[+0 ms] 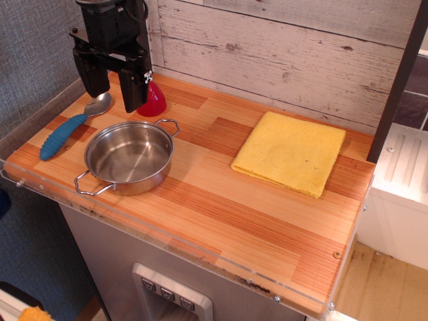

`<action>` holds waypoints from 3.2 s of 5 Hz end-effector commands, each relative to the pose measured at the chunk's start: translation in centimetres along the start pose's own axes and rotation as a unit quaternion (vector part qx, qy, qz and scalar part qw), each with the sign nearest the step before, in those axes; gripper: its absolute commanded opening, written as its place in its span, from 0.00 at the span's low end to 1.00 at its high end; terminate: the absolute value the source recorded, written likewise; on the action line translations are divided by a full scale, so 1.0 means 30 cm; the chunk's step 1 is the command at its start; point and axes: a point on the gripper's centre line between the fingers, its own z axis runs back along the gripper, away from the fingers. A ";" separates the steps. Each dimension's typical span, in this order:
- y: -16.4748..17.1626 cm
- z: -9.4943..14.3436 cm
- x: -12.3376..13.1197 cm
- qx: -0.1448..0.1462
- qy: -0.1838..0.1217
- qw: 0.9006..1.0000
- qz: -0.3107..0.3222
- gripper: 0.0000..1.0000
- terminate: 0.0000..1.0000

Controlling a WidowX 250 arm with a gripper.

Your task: Place the pan over the yellow cloth.

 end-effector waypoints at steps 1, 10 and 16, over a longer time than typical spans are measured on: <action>0.000 0.000 0.000 0.000 0.000 1.000 0.000 1.00 0.00; -0.253 -0.177 -0.095 0.023 -0.048 0.996 -0.077 0.00 0.00; -0.487 0.055 0.117 0.052 -0.127 0.974 -0.180 0.00 0.00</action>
